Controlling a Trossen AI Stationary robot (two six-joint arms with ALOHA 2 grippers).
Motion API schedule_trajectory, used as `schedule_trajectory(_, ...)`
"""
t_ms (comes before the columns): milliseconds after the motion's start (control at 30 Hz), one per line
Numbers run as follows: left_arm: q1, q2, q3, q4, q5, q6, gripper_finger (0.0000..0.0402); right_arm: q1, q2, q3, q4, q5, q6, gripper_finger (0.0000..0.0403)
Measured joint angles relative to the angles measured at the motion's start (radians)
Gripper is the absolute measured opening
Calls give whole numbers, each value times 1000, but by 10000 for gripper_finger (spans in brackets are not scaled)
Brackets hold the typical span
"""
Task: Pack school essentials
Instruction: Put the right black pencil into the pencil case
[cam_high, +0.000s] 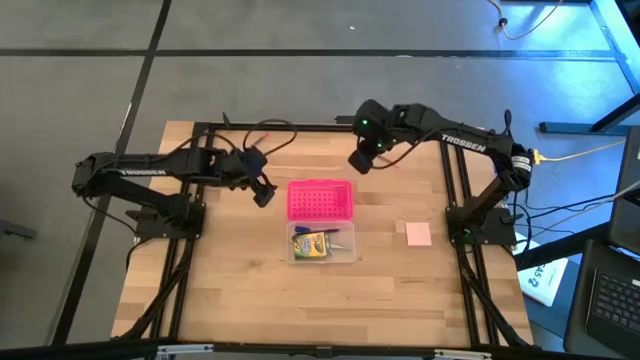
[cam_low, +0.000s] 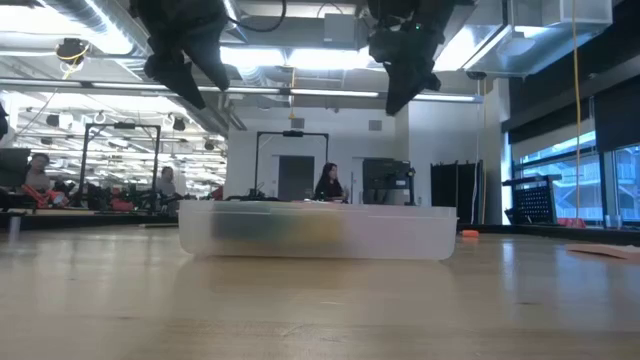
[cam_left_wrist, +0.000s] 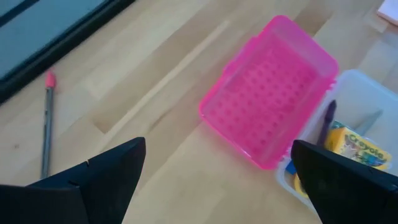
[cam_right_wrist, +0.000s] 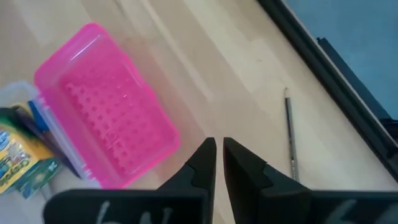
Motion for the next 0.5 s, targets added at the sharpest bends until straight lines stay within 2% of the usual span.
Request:
schedule_trajectory(267, 73, 0, 0, 0, 15, 9, 396, -70, 10, -1, 11, -13, -122, 17)
schedule_trajectory(500, 141, 0, 0, 0, 12, -22, 396, -171, 52, -1, -11, -106, -258, 8)
